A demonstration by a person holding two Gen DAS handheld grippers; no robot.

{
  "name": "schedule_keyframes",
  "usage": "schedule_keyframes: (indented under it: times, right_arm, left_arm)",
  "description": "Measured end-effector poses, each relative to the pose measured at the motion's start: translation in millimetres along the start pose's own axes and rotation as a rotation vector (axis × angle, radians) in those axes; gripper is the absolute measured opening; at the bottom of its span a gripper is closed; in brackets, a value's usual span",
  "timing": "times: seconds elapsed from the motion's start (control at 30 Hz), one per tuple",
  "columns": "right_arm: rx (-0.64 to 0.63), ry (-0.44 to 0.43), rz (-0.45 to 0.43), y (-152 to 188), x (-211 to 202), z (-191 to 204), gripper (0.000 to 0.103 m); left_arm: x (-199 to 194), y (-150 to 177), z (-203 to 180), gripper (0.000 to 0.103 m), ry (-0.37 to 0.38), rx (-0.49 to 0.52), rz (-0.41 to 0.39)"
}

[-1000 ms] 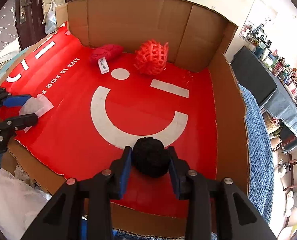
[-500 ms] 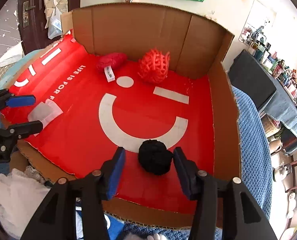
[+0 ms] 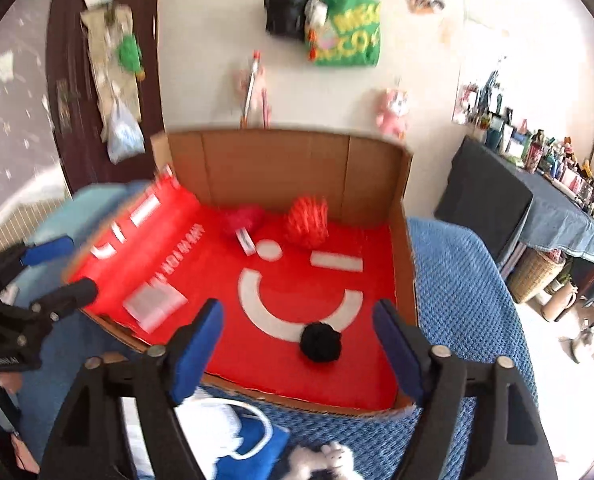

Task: Organize soft objects
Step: 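Withdraw both tools from the box toward the blanket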

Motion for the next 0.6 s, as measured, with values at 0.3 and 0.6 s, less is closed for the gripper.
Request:
schedule_keyframes:
  times: [0.3,0.6]
  right_arm:
    - [-0.023,0.090,-0.172,0,-57,18,0.103]
    - [0.003,0.176,-0.279,28,-87,22,0.103]
  left_arm:
    - [-59,0,-16,0.095,-0.009,-0.002,-0.194]
    - [-92,19,-23,0.099,-0.039,0.009,-0.314]
Point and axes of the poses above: each gripper's, at about its wrist camera, not at the fingertips, and x roughly the way its jaws point, z to its left, y to its underside, the point moved 10 cm from there along x, roughly the way its jaws point, and after that the axes turned 14 degrees about -x, right-handed, at the moved point
